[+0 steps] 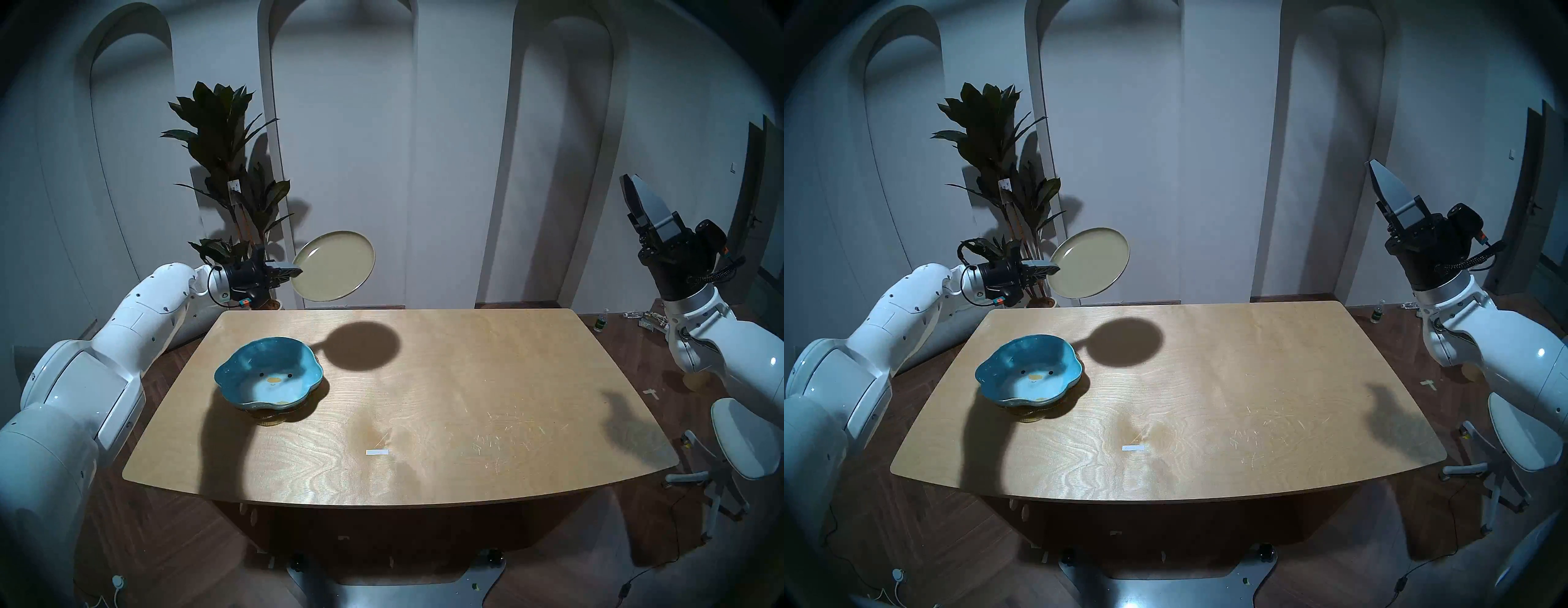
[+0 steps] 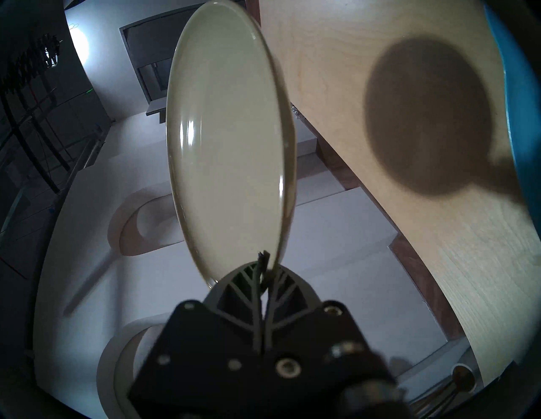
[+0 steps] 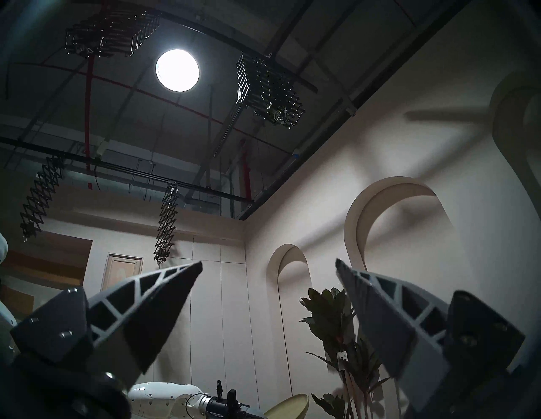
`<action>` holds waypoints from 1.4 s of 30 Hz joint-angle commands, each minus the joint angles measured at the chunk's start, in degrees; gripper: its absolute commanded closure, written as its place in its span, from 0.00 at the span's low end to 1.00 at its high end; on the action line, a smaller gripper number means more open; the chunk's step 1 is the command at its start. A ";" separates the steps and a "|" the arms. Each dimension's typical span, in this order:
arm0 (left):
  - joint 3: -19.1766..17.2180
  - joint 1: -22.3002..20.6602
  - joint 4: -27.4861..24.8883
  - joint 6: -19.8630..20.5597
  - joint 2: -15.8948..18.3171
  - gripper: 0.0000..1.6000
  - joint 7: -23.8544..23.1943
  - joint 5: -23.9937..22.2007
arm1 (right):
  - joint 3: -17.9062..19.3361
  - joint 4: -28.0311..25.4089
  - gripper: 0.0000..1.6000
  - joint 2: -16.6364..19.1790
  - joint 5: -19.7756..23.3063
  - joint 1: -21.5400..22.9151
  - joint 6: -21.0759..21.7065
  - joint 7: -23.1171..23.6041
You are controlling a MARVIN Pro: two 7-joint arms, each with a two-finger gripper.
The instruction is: Stack the plates into one stack
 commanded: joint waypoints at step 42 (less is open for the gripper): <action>21.75 -11.73 4.49 0.09 4.98 1.00 6.81 3.43 | -0.02 1.85 0.00 -8.21 -12.00 3.54 -4.32 -0.93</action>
